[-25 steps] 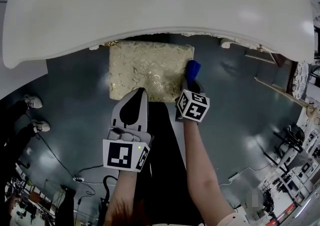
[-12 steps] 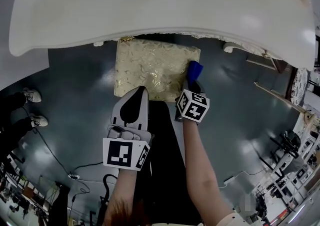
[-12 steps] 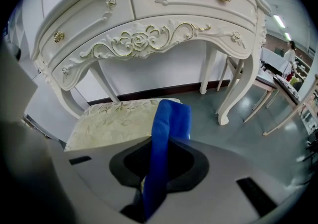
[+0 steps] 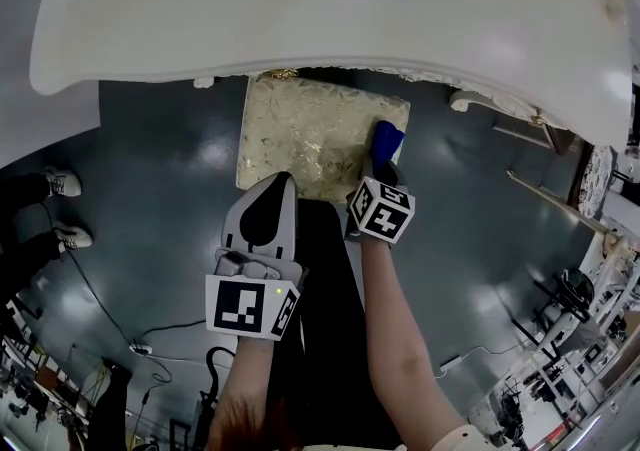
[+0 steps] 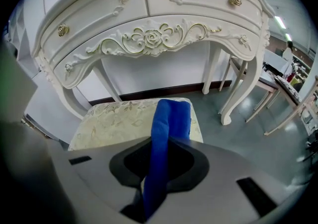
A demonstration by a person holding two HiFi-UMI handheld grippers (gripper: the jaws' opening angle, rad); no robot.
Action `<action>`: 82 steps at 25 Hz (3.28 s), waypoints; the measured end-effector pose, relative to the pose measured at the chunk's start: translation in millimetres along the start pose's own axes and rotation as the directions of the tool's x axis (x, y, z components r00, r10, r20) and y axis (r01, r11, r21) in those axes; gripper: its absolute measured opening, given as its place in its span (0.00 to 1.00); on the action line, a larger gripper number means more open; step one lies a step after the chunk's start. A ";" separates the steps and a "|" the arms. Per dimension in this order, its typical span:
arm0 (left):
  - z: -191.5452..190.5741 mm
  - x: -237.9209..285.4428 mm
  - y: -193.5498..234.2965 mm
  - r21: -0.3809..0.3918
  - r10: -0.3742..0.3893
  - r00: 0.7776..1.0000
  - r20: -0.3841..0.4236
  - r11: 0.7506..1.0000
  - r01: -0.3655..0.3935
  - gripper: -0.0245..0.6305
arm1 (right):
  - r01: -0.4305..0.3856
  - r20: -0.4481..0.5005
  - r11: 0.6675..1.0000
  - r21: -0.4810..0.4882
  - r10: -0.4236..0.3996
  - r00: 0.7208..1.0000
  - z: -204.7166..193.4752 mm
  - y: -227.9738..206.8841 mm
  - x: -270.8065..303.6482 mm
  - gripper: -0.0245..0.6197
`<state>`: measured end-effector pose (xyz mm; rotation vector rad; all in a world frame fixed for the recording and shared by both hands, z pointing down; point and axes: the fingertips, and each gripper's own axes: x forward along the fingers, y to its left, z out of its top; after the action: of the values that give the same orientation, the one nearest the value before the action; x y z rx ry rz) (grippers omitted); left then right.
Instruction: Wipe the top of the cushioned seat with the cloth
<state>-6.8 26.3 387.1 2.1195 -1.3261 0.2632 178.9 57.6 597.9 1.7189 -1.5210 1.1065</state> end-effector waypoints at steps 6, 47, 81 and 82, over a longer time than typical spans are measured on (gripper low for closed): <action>0.1 -4.0 10.0 -0.013 0.006 1.000 0.009 1.000 -0.006 0.04 | -0.009 -0.006 1.000 -0.010 0.008 1.000 -2.7 13.7 2.9 0.13; 11.2 -26.5 71.6 -0.063 0.044 0.999 0.032 0.997 -0.042 0.03 | -0.025 0.000 0.999 -0.034 0.025 1.000 -6.0 99.0 11.0 0.13; 9.7 -38.5 88.2 -0.078 0.101 0.994 0.043 0.992 -0.097 0.04 | -0.142 -0.007 0.987 -0.073 0.142 0.990 -8.0 156.7 15.6 0.13; 9.7 -38.7 88.6 -0.079 0.103 0.994 0.044 0.992 -0.099 0.04 | -0.147 -0.008 0.986 -0.075 0.147 0.989 -8.3 158.7 15.7 0.13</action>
<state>-103.4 22.2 396.3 2.0099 -1.4504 0.2012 21.8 28.8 600.2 1.5751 -1.6884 1.1082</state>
